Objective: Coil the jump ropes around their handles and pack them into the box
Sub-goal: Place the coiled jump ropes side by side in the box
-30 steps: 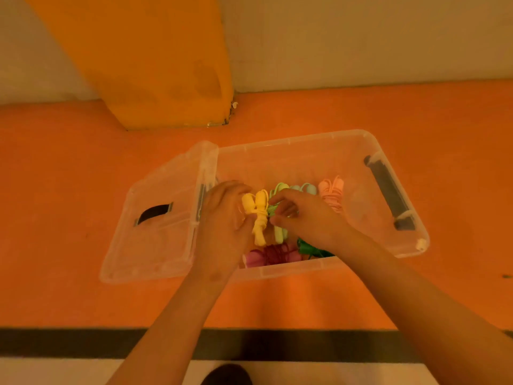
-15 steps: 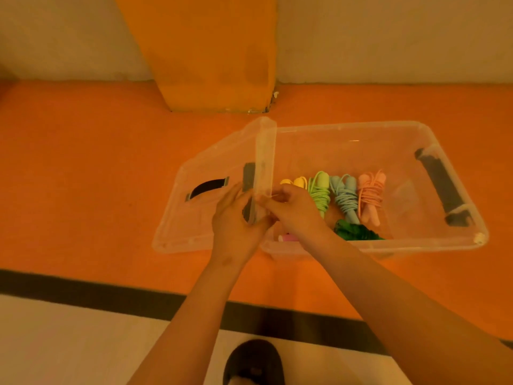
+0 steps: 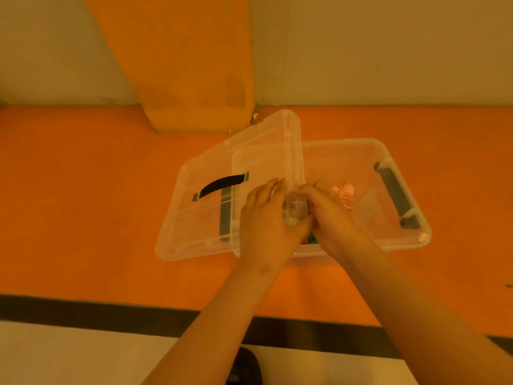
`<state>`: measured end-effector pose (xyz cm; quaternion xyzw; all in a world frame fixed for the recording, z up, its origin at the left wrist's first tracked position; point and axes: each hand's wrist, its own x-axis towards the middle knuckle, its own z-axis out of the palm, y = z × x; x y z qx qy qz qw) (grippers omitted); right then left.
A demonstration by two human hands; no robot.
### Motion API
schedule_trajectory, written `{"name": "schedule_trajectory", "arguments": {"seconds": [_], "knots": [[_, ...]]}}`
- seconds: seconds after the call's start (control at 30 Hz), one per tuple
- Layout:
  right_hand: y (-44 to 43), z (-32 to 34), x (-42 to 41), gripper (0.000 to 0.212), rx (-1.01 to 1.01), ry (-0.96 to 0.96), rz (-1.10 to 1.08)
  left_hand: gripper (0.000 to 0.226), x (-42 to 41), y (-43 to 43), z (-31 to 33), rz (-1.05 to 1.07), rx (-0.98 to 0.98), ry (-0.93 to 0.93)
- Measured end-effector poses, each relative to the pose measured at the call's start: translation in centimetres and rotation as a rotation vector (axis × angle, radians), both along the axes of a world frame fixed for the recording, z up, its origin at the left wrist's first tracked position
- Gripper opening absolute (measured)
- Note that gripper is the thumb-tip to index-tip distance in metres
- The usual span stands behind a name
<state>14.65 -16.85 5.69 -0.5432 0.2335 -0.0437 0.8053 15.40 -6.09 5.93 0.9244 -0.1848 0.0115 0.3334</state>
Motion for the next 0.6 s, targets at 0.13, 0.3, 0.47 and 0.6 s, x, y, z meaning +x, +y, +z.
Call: {"name": "schedule_trajectory", "arguments": {"seconds": [0.13, 0.3, 0.47, 0.6], "knots": [[-4.7, 0.9, -1.8, 0.012, -0.126, -0.007, -0.087, 0.078, -1.0, -4.1, 1.9, -0.223, 0.171, 0.074], [-10.4, -0.3, -4.9, 0.024, -0.433, 0.148, -0.179, 0.065, -1.2, -4.2, 1.1, -0.182, 0.24, 0.057], [-12.9, -2.1, -5.7, 0.017, -0.637, 0.281, -0.186, 0.066, -0.2, -1.5, -1.0, -0.039, 0.25, 0.088], [-13.5, -2.5, -5.9, 0.031, -0.936, 0.292, -0.185, 0.073, 0.9, 1.9, -2.3, 0.206, 0.247, 0.021]]}}
